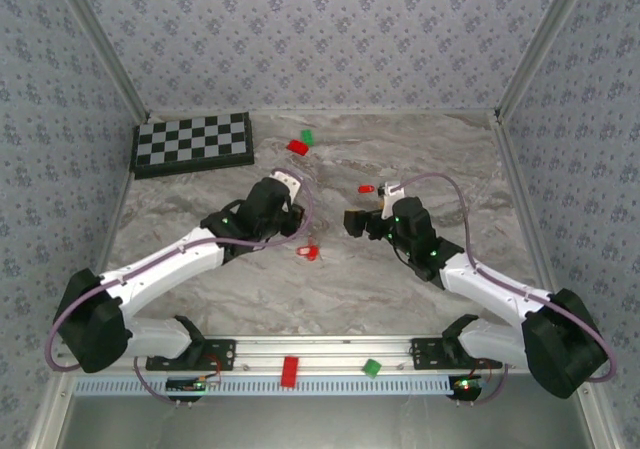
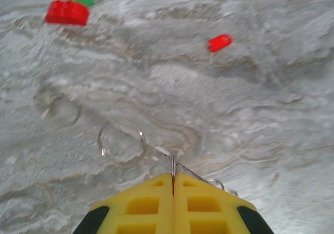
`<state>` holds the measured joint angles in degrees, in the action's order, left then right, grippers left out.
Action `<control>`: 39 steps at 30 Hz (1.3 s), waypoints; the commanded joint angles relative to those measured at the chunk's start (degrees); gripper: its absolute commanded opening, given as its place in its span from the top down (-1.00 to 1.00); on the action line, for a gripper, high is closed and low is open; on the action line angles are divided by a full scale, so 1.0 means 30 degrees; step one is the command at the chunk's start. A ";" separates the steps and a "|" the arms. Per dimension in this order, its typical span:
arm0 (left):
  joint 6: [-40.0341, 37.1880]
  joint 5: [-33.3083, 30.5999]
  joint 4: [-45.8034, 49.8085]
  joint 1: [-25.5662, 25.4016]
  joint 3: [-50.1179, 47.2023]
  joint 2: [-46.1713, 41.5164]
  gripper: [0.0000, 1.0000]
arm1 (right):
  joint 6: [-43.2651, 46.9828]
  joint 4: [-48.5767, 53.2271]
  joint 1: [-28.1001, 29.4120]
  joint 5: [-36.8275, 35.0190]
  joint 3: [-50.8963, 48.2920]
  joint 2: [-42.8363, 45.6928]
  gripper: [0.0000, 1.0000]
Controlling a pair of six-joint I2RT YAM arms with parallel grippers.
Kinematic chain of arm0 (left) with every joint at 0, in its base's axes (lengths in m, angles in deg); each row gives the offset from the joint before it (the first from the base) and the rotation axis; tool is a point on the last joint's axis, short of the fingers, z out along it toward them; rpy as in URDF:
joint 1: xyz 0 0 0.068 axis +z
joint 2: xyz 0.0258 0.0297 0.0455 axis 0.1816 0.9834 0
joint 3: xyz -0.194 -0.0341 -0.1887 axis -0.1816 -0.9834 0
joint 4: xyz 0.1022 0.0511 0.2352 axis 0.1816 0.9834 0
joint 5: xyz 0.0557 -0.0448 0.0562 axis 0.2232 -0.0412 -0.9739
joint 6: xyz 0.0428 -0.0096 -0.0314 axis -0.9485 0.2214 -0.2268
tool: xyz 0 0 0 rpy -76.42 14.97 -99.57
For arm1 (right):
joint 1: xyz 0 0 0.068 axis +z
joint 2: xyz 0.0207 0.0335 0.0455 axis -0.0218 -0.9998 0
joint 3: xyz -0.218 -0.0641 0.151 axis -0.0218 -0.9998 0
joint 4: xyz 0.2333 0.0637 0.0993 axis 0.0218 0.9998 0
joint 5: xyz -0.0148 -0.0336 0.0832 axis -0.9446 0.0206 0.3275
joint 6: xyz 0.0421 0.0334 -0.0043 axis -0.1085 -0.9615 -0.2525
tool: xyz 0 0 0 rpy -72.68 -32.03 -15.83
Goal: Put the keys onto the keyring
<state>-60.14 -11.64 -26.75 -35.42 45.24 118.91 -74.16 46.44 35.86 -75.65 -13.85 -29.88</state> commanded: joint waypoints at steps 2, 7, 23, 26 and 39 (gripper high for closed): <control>-0.0697 0.2739 0.0736 -0.0100 0.1309 -0.0211 1.00 | 0.0079 0.0592 -0.0053 0.1350 0.0653 0.0598 -0.98; -0.1609 0.4450 -0.0507 -0.0085 0.0692 -0.0338 1.00 | 0.0246 0.0870 -0.0082 0.2390 0.0772 0.1288 -0.83; -0.3326 0.9592 -0.5876 0.0445 -0.1448 -0.0372 1.00 | 0.0053 0.1636 -0.1461 0.6421 0.0760 0.2195 0.00; -0.3273 1.0608 -0.6473 0.0775 -0.1657 -0.0328 1.00 | 0.0007 0.1168 -0.1848 0.7357 0.0715 0.2226 0.09; -0.2186 1.3146 -0.8860 0.1474 -0.2341 -0.0171 1.00 | -0.0272 -0.1055 -0.2298 1.0661 0.1348 -0.0002 0.27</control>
<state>-68.07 23.64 -48.12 -31.42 37.87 118.82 -74.56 46.29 29.02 -47.96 -11.68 -28.68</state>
